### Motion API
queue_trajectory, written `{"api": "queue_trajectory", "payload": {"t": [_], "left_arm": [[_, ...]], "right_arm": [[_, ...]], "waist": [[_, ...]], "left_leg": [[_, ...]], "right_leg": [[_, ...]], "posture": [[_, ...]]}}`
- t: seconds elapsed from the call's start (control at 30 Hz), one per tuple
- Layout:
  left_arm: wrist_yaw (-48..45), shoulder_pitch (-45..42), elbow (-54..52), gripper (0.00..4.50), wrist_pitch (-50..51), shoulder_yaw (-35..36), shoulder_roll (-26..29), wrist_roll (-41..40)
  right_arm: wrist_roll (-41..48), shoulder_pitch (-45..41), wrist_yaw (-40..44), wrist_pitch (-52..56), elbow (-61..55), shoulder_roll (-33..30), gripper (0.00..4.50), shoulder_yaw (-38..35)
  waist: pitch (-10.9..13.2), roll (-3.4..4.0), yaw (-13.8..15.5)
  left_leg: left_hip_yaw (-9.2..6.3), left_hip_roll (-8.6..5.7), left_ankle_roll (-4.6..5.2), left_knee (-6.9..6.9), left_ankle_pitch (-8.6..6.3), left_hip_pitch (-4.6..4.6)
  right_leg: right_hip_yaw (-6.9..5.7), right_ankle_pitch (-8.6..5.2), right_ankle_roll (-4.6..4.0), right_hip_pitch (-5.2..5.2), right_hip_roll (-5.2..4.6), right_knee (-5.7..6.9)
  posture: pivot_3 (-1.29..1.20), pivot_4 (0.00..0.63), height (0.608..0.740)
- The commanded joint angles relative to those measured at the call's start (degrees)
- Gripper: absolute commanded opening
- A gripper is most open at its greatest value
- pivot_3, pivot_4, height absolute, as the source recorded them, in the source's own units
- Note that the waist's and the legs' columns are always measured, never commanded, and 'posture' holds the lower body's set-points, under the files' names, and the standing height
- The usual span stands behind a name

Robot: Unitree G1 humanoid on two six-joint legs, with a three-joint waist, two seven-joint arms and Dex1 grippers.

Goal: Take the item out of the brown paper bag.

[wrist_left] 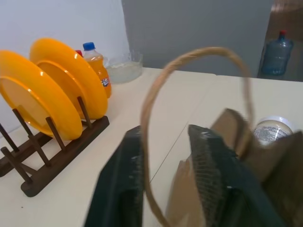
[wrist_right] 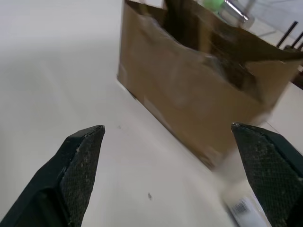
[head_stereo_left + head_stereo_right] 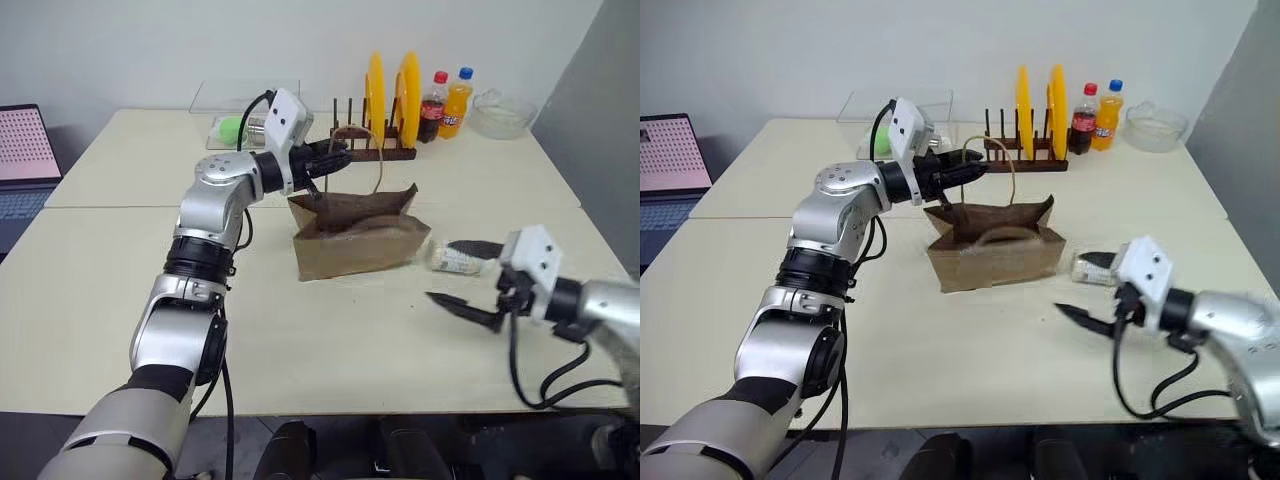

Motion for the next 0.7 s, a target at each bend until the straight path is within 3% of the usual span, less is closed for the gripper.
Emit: {"api": "queue_trajectory", "payload": {"t": [0.03, 0.17, 0.23, 0.43, 0.63, 0.7], "left_arm": [[-1.2, -4.1, 3.4, 2.79, -4.4, 0.4, 2.3, 2.2], [-2.0, -3.3, 3.4, 4.07, -5.2, 0.7, 4.5, 3.1], [-4.2, -1.4, 1.0, 4.47, -4.8, 0.3, 6.3, 3.0], [-4.7, 5.4, -7.8, 4.47, -6.6, 1.0, 12.1, 4.5], [0.6, 15.2, -21.6, 4.47, 1.9, 6.8, 14.8, 0.5], [7.0, 22.7, -29.1, 4.47, 7.8, 11.7, 13.6, -1.7]], "right_arm": [[-2.6, -3.0, -7.4, -0.7, -1.7, 3.2, 4.50, 3.1], [-3.1, -3.6, -8.5, -1.5, -0.5, 2.9, 4.50, 4.1], [-3.1, -3.6, -8.4, -1.9, 0.0, 2.4, 4.50, 4.2], [-3.1, -2.7, -7.6, -3.1, 1.0, 0.5, 4.50, 3.8], [-2.9, 0.5, -8.7, -5.5, 0.5, 0.7, 4.50, 2.0], [-3.3, 2.6, -11.3, -7.4, -0.7, 3.3, 4.50, 1.1]], "waist": [[0.0, 0.00, -0.1], [0.0, 0.00, 0.0], [0.0, 0.00, 0.0], [0.0, 0.01, -0.1], [0.0, 0.00, 0.0], [0.0, 0.04, -0.1]], "left_leg": [[0.03, 0.00, 0.00, 0.00, 0.00, 0.00], [-0.02, -0.01, 0.01, -0.01, -0.01, -0.02], [-0.04, -0.01, 0.01, -0.01, -0.01, -0.05], [-0.07, 0.00, 0.03, -0.04, -0.02, -0.04], [-0.08, -0.01, 0.04, -0.02, -0.02, -0.03], [-0.10, 0.00, 0.04, -0.03, -0.02, -0.03]], "right_leg": [[0.01, 0.00, 0.00, -0.02, 0.00, 0.01], [-0.03, 0.00, 0.00, -0.01, 0.00, 0.00], [-0.05, 0.00, -0.01, -0.02, 0.00, 0.00], [-0.04, 0.00, -0.02, -0.05, 0.00, 0.03], [-0.03, 0.00, -0.01, -0.01, 0.00, 0.04], [-0.05, 0.00, -0.02, -0.02, 0.00, 0.03]], "posture": [[0.00, 0.150, 0.740], [0.00, 0.150, 0.740], [0.00, 0.150, 0.740], [0.00, 0.150, 0.740], [0.00, 0.150, 0.740], [0.00, 0.150, 0.740]]}}
